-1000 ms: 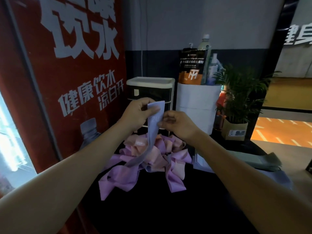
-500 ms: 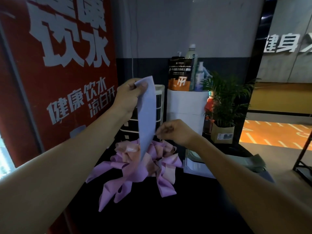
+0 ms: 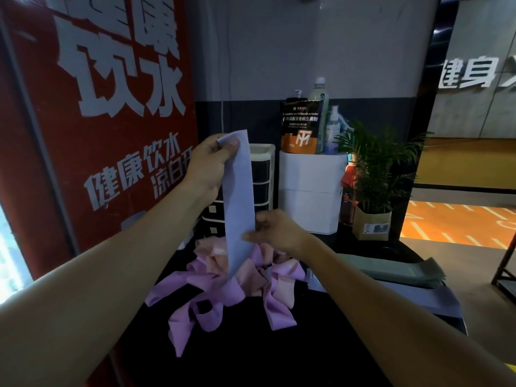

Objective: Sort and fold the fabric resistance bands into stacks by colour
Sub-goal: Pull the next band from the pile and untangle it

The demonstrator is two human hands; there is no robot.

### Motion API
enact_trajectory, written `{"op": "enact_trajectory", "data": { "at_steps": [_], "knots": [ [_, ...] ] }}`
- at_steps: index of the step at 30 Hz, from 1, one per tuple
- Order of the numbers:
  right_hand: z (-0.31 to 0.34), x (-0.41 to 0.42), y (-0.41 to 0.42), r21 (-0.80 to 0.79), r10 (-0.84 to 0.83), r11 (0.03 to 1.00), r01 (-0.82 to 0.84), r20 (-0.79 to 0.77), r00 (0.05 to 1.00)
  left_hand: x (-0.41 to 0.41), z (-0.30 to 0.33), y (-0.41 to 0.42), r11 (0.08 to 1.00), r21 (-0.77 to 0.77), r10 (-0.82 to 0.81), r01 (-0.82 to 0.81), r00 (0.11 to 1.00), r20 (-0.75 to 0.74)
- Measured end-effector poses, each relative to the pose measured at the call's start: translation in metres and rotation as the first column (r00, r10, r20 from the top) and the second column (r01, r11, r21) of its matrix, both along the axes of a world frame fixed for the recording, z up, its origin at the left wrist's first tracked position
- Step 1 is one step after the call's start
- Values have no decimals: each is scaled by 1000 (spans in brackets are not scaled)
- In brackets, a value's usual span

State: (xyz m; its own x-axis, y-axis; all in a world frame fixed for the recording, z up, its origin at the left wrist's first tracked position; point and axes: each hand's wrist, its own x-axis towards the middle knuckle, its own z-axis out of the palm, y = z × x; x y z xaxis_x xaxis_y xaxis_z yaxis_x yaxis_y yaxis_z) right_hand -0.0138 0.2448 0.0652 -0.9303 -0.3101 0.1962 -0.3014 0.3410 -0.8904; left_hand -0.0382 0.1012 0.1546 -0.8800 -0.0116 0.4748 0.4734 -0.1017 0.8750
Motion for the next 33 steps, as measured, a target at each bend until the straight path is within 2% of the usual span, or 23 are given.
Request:
{"op": "enact_trajectory", "data": {
  "at_steps": [3, 6, 10, 12, 17, 20, 25, 27, 30, 33],
  "knots": [
    [-16, -5, 3, 200, -29, 980, 25, 16, 999, -5, 2, -16, 994, 93, 64, -66, 998, 17],
    [-21, -14, 11, 237, -114, 964, 121, -42, 993, -5, -3, -29, 985, 152, 72, -78, 996, 47],
    [-8, -17, 35, 199, -258, 939, 280, -131, 957, -11, -23, -50, 978, 127, 147, -164, 980, 132],
    [-4, -14, 53, 234, -289, 919, 317, -148, 946, -14, -37, -56, 976, 108, 167, -188, 970, 175],
    [-17, -1, 99, 326, -348, 870, 369, -124, 929, -22, -74, -46, 984, 1, 174, -180, 950, 261],
    [-27, 13, 125, 407, -366, 828, 386, -129, 922, -27, -93, -26, 982, 6, 175, -187, 933, 314],
    [-37, 35, 169, 558, -387, 758, 338, -33, 922, -27, -115, 15, 988, 13, 137, -153, 919, 370],
    [-41, 45, 182, 516, -441, 759, 396, -40, 897, -29, -125, 30, 990, -17, 134, -138, 911, 390],
    [-49, 59, 204, 328, -565, 789, 519, 55, 824, -31, -140, 51, 989, -101, 138, -105, 902, 408],
    [-61, 69, 228, 305, -651, 731, 610, 42, 758, -29, -149, 71, 985, -157, 136, -76, 900, 415]
  ]
}}
